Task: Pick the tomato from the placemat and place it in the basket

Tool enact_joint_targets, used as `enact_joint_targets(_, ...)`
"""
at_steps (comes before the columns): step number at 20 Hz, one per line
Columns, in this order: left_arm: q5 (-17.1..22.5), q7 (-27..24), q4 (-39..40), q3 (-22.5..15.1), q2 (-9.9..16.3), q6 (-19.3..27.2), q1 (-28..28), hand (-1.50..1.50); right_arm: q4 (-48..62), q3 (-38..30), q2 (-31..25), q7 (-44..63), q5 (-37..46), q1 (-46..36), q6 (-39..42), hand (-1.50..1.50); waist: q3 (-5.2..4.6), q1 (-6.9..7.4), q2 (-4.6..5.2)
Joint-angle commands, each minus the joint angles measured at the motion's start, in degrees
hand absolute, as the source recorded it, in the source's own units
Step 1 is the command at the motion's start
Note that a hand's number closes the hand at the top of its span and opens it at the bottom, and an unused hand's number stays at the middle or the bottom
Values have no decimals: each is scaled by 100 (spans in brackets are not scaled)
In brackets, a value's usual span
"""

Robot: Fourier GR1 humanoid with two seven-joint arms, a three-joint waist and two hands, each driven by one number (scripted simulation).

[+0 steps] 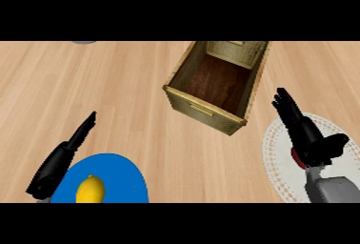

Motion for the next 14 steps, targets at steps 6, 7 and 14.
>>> enact_joint_targets(6,519,254,-194,463,-258,-103,-982,0,155,13,-1395,-812,-1159,-890,3553,150,-56,179,6)
enact_joint_targets(7,539,236,-150,254,-379,-162,-723,0,-557,447,-1267,-1576,-603,-1055,3679,150,-41,266,-111)
enact_joint_targets(14,597,883,-249,352,-636,85,-1089,0,-1274,580,-1509,-3768,881,875,3939,-150,-78,-137,-91)
